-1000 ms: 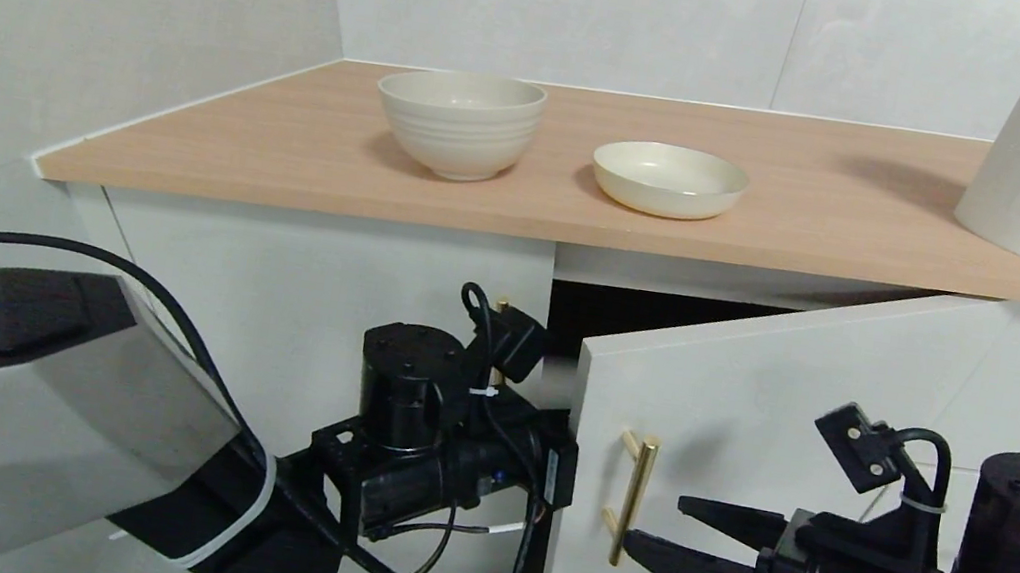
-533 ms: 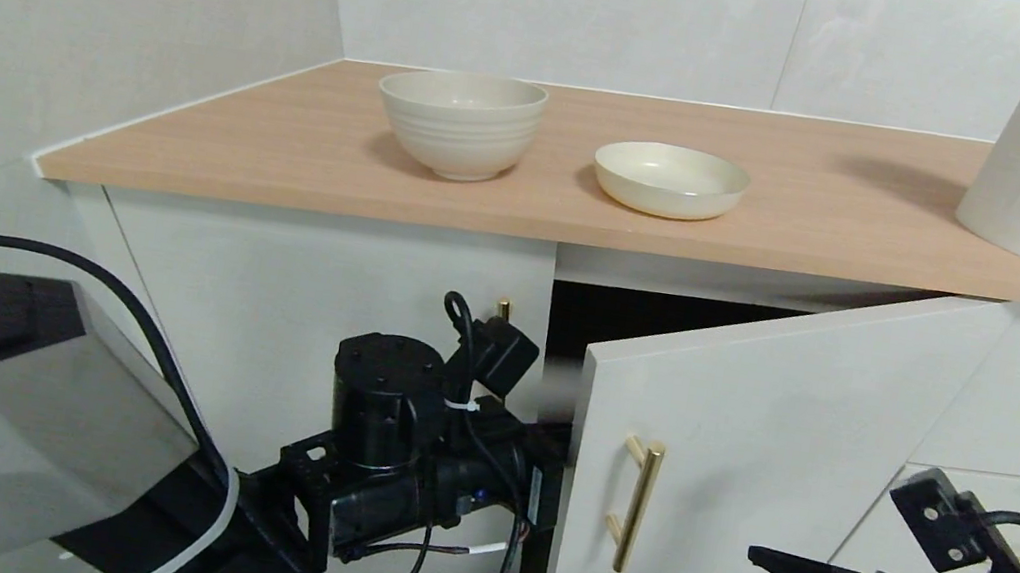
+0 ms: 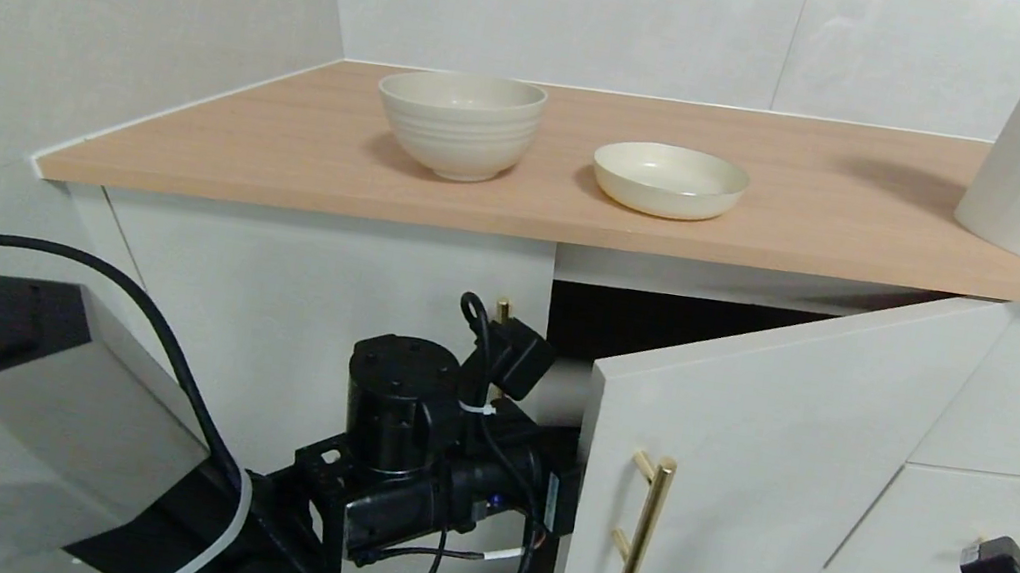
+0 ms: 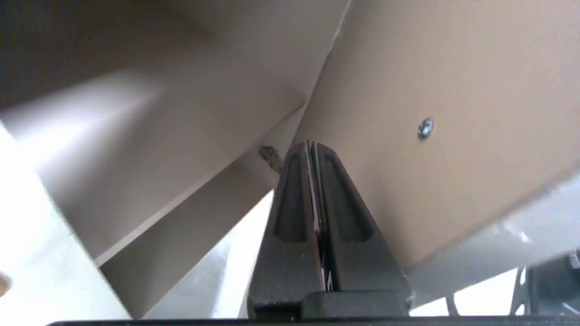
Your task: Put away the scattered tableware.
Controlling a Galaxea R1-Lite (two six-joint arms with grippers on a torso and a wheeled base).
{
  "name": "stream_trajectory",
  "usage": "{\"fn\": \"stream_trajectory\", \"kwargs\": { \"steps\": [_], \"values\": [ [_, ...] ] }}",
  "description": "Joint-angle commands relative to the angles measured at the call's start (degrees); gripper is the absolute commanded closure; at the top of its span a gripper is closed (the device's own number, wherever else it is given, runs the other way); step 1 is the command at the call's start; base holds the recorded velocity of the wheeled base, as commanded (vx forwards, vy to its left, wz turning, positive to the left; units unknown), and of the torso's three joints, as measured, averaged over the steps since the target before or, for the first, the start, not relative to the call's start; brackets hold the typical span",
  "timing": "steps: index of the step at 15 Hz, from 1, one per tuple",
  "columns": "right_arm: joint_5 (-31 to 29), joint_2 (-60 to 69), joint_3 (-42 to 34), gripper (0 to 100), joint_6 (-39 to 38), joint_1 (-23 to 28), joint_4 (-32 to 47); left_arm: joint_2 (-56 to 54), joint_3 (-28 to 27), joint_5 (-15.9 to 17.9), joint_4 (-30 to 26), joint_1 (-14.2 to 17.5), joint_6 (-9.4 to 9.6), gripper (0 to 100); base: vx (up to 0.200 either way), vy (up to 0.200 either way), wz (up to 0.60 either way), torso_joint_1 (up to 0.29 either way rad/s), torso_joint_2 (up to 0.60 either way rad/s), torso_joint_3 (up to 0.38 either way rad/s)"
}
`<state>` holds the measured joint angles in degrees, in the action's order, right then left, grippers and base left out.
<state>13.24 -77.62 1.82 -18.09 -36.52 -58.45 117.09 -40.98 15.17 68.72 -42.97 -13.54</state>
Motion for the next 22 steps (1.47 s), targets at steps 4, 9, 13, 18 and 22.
{"fn": "stream_trajectory", "kwargs": {
  "steps": [4, 9, 13, 18, 22],
  "values": [
    [-0.1, 0.7, -0.2, 0, 0.0, 0.0, -0.1, 2.3, -3.2, -0.1, -0.7, -0.2, -0.08, 100, -0.200, 0.000, 0.00, 0.004, 0.00, 0.002],
    [-0.1, 1.2, -0.3, 0, 0.0, 0.0, 0.0, 4.6, -6.0, -0.2, -2.2, -0.2, -0.08, 100, -0.120, 0.000, 0.00, -0.002, 0.00, 0.003],
    [-0.1, 1.7, -0.2, 0, 0.0, 0.0, 0.0, 4.7, -7.4, -0.2, -3.9, -0.3, -0.08, 100, 0.000, 0.000, 0.00, 0.000, 0.00, 0.000],
    [-1.2, 3.3, 0.3, 0, 0.0, 0.0, -0.1, 5.4, -14.2, -0.3, -10.7, -0.5, -0.08, 100, -0.160, 0.000, 0.00, 0.007, 0.00, 0.001],
    [-1.2, 4.6, 0.9, 0, 0.0, 0.1, 0.0, 7.7, -18.2, -0.3, -13.2, -2.0, -0.08, 100, -0.200, 0.000, 0.00, 0.007, 0.00, 0.001]
  ]
}}
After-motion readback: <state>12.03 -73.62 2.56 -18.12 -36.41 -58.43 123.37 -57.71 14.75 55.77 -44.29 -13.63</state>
